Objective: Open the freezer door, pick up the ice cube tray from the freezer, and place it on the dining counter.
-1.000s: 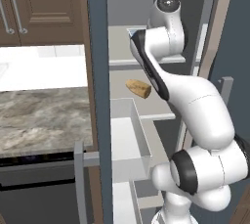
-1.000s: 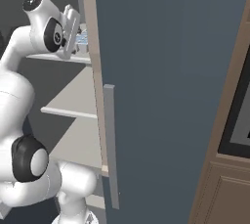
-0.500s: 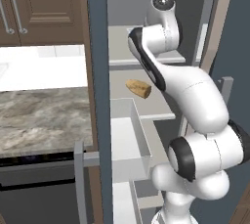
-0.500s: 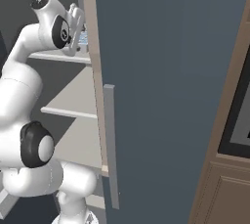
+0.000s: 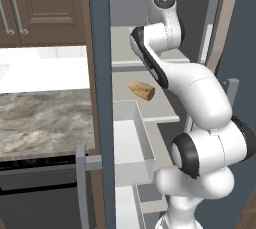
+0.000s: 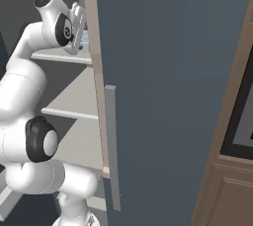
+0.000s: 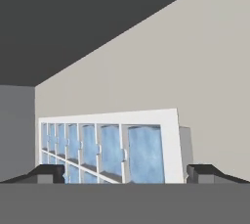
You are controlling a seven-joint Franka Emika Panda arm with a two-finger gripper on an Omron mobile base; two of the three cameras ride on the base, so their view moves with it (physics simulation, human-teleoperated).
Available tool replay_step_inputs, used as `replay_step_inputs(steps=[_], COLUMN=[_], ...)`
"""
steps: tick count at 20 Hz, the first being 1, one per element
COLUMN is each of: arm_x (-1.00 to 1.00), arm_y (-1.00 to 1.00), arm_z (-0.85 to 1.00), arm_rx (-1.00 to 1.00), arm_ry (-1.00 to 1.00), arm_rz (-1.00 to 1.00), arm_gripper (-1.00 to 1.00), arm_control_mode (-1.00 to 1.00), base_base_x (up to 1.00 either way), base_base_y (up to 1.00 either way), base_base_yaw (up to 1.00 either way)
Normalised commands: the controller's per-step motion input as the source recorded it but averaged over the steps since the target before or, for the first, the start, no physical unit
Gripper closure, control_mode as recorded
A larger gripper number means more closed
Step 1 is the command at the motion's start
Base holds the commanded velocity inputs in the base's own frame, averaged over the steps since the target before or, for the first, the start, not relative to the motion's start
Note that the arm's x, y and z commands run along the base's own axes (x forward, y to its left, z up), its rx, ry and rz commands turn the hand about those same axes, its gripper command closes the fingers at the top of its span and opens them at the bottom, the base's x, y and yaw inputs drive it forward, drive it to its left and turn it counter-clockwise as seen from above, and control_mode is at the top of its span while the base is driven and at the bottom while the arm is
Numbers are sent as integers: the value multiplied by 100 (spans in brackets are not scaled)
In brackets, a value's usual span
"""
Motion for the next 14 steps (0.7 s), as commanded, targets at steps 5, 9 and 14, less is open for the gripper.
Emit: replay_step_inputs(steps=[5,9,14], arm_x=[0,3,0], arm_y=[0,0,0], arm_z=[0,0,0], arm_rx=[0,0,0], arm_ry=[0,0,0], arm_rz=[0,0,0], arm_gripper=[-100,-100,100], arm_control_mode=[-100,-100,-100], base_base_x=[0,0,0], base_base_y=[0,0,0], base_base_yaw=[0,0,0])
